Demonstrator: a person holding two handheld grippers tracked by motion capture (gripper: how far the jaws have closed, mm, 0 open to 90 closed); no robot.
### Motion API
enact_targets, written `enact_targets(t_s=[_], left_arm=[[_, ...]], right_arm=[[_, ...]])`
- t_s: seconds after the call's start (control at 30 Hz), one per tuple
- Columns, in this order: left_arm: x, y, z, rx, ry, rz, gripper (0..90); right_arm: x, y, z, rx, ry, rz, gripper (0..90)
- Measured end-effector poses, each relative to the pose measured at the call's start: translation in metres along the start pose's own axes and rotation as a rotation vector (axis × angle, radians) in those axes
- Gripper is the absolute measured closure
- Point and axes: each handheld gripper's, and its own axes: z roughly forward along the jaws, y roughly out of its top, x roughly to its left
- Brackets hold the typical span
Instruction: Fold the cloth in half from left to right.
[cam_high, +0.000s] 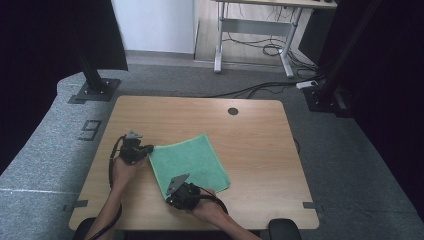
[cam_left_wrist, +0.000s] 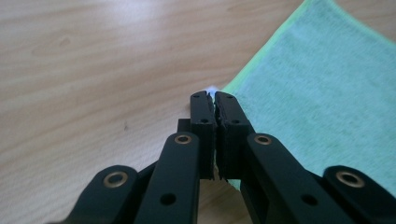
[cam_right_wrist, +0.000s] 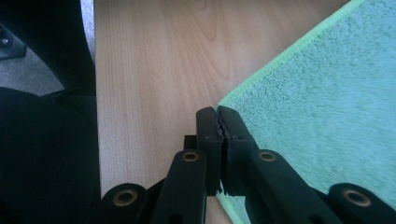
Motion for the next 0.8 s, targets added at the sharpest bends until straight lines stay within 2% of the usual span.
enact_targets(t_s=[0.27,0.57,0.8], left_arm=[[-0.014,0.025,0.004,-0.021,-0.025,0.009,86.0],[-0.031,0.048,0.021,-0.025,-0.042,0.043,85.9],[-0.047,0.058,0.046,-0.027,-0.072,0.069,85.9]], right_arm=[[-0.008,-0.007,-0.026,-0.027,-0.042,0.015,87.1],[-0.021,-0.022,-0.052,-0.045,-0.109,0.044,87.1],[-0.039,-0.052,-0.068,-0.055,-0.161,0.125,87.1]])
